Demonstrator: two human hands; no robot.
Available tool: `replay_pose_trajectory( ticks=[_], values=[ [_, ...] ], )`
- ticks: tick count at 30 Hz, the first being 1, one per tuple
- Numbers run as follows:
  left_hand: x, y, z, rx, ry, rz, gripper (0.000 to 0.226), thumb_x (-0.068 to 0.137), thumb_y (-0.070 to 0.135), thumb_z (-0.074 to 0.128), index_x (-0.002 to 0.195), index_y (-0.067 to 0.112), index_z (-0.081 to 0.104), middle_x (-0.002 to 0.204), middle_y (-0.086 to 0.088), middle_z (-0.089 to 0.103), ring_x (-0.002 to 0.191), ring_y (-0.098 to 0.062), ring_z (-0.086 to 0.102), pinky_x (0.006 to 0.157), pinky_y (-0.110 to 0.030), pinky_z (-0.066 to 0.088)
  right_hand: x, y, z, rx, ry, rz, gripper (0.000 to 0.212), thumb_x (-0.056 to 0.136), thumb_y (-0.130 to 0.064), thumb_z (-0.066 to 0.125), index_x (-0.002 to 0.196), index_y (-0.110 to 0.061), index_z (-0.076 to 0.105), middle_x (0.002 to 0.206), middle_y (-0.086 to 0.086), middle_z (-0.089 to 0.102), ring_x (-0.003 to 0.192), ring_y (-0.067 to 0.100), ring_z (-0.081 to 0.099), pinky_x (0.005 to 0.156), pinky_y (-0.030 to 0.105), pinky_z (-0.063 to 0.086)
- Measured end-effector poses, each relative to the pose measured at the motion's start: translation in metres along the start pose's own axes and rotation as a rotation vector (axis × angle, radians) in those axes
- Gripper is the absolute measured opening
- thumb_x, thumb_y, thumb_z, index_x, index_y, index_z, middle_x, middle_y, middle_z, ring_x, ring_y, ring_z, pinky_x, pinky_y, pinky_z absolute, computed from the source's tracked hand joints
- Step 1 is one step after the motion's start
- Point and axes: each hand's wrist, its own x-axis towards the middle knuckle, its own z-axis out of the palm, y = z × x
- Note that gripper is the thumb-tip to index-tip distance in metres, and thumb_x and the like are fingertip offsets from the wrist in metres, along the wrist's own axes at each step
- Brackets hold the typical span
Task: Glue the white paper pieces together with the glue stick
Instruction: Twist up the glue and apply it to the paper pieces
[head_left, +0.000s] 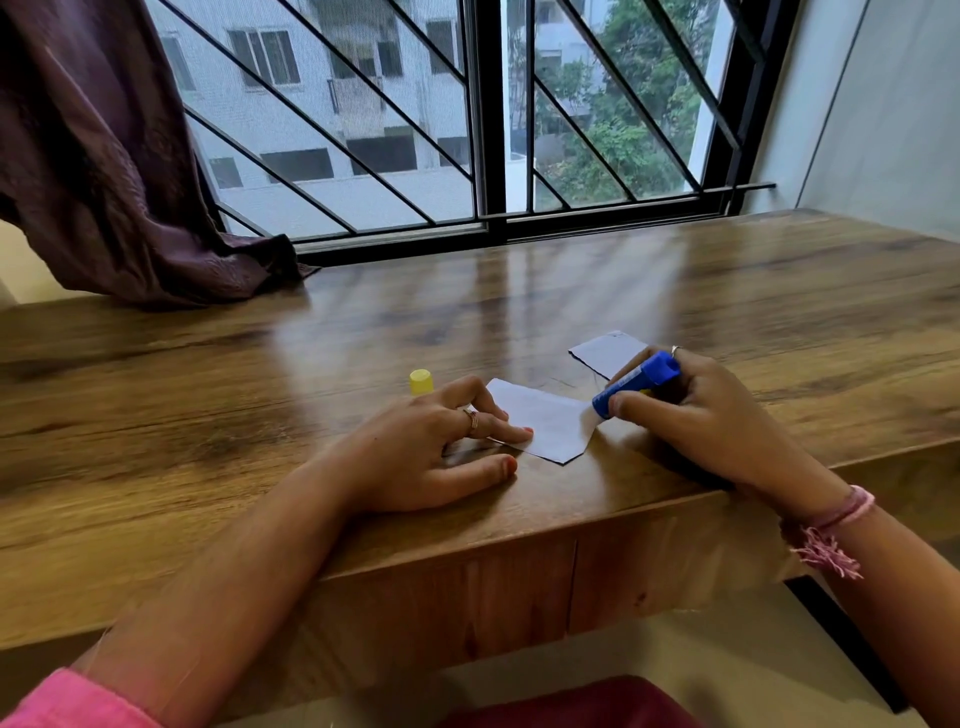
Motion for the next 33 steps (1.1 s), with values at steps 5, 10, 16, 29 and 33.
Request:
replay_pose_trajectory(
  ticks=[5,10,16,29,33],
  values=[
    [0.000,-0.001,0.001,0.005,0.003,0.003,0.037,0.086,0.055,0.050,0.121,0.048,0.058,0.119,0.022,0.049,0.099,0.001,0.054,0.086,-0.029,0.047,-0.003,-0.003,0.000,0.016,-0.067,-0.028,0.019,0.068,-0.037,0.069,0.075,-0.019,0.067,0.055,0.005,0.054,0.051,0.014,0.046,0.054,0.023,0.037],
    [0.000,-0.001,0.001,0.006,0.004,0.007,0.038,0.085,0.057,0.050,0.122,0.048,0.058,0.119,0.023,0.049,0.101,0.001,0.053,0.086,-0.031,0.048,-0.003,-0.001,0.001,-0.031,-0.062,-0.031,0.015,0.072,-0.032,0.073,0.073,-0.019,0.067,0.052,-0.006,0.050,0.048,0.004,0.044,0.049,0.018,0.034],
    [0.001,0.001,0.001,0.020,0.006,0.014,0.039,0.086,0.056,0.050,0.123,0.048,0.056,0.118,0.021,0.049,0.102,-0.002,0.055,0.088,-0.034,0.048,0.003,0.008,-0.006,0.639,0.218,0.197,0.013,0.079,-0.016,0.061,0.070,-0.016,0.071,0.052,-0.004,0.046,0.044,0.009,0.034,0.038,0.016,0.022],
    [0.005,0.001,-0.002,0.015,0.212,0.017,0.052,0.090,0.054,0.036,0.136,0.031,0.047,0.124,0.016,0.040,0.090,0.008,0.051,0.078,-0.026,0.046,0.007,0.010,-0.008,0.753,0.238,0.284,0.014,0.083,-0.010,0.058,0.072,-0.014,0.066,0.052,-0.005,0.045,0.046,0.009,0.036,0.040,0.020,0.022],
    [0.004,-0.005,-0.006,0.057,0.273,0.070,0.044,0.081,0.040,0.042,0.120,0.024,0.056,0.132,0.014,0.050,0.101,0.000,0.047,0.086,-0.034,0.045,0.004,0.008,-0.008,0.734,0.220,0.282,0.009,0.084,-0.011,0.059,0.076,-0.011,0.064,0.054,-0.004,0.044,0.049,0.009,0.036,0.040,0.019,0.024]
  ],
)
